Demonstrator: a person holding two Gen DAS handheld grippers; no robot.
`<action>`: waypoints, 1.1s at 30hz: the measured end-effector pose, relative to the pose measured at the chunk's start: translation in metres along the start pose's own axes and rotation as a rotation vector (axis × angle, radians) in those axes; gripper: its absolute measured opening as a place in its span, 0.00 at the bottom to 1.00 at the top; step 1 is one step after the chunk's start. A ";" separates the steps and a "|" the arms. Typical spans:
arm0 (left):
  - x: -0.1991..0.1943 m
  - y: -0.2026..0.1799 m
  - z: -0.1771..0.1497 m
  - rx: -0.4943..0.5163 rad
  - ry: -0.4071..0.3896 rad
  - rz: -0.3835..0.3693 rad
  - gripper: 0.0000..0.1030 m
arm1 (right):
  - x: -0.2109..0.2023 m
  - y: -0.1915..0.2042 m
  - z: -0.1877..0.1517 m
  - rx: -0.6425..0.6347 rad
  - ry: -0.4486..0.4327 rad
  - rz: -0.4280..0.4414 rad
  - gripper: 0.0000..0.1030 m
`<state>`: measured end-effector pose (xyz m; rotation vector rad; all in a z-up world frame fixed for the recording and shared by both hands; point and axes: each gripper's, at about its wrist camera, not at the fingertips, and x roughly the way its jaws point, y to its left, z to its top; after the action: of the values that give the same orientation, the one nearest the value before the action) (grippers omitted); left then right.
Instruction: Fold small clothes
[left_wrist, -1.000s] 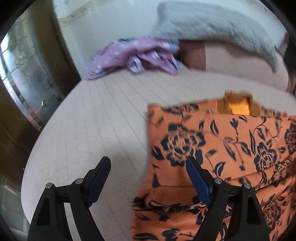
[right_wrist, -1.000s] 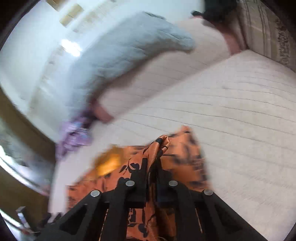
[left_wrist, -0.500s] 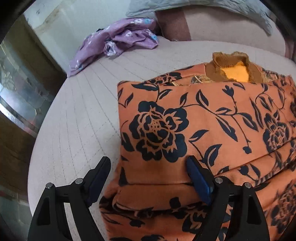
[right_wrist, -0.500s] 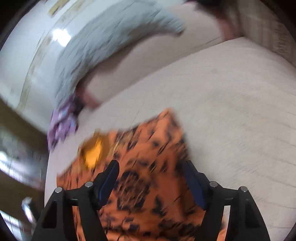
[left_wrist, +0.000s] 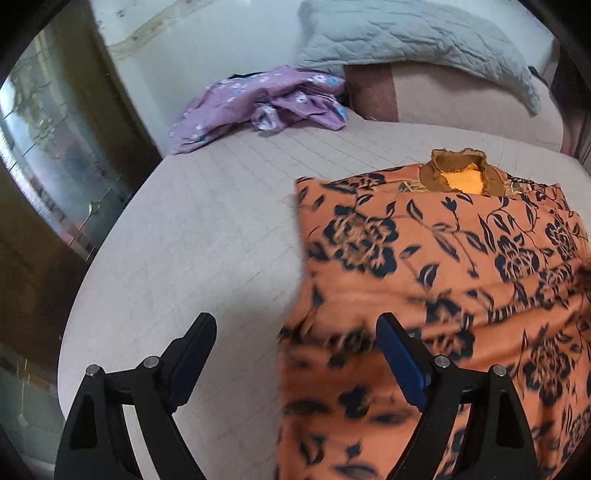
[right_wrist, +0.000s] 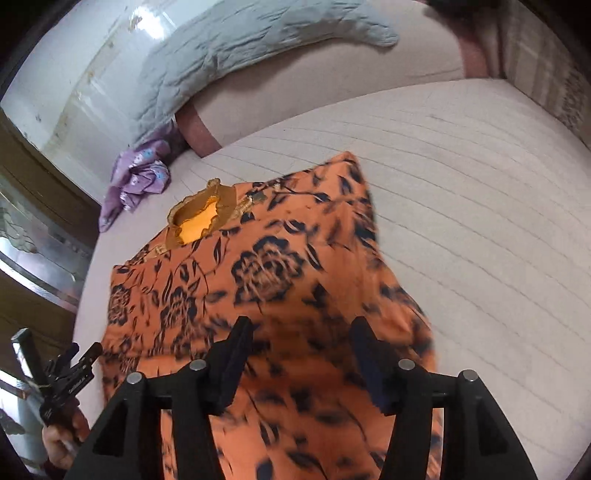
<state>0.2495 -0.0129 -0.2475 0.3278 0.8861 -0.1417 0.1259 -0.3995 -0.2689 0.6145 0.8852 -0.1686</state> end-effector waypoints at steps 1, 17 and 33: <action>-0.004 0.006 -0.010 -0.013 0.003 -0.002 0.86 | -0.008 -0.013 -0.009 0.020 -0.002 0.007 0.58; -0.033 0.063 -0.144 -0.284 0.205 -0.235 0.80 | -0.056 -0.106 -0.133 0.220 0.146 0.144 0.59; -0.058 0.048 -0.177 -0.264 0.258 -0.360 0.38 | -0.063 -0.058 -0.177 -0.004 0.249 0.027 0.16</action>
<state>0.0957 0.0913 -0.2955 -0.0652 1.2015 -0.3169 -0.0553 -0.3539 -0.3297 0.6526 1.1168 -0.0669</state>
